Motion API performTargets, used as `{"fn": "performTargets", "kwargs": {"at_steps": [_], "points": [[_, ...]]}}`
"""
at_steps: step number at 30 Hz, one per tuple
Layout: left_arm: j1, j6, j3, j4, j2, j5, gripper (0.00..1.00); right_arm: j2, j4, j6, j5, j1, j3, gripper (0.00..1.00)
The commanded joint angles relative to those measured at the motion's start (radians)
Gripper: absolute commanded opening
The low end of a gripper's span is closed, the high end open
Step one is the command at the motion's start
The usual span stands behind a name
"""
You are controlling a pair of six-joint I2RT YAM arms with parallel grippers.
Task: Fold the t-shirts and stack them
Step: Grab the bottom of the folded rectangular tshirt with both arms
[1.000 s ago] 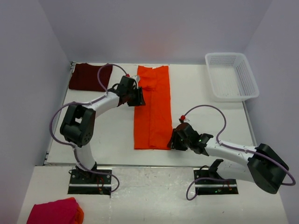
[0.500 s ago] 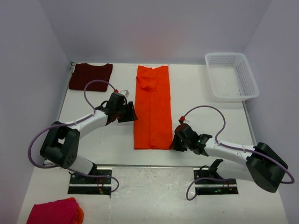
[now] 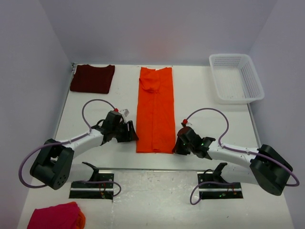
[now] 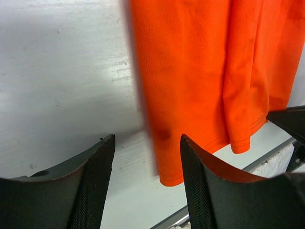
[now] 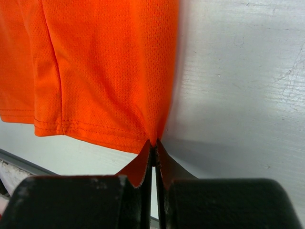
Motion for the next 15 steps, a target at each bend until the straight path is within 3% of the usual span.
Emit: {"fn": "performTargets", "kwargs": {"at_steps": [1, 15], "points": [[-0.007, -0.02, -0.04, 0.066, -0.031, 0.064, 0.59, 0.018, -0.024, -0.004, 0.016, 0.009, 0.015, 0.0], [-0.046, -0.098, -0.138, 0.133, -0.054, 0.134, 0.52, -0.003, -0.032, -0.003, 0.024, 0.014, 0.005, 0.0]]}}
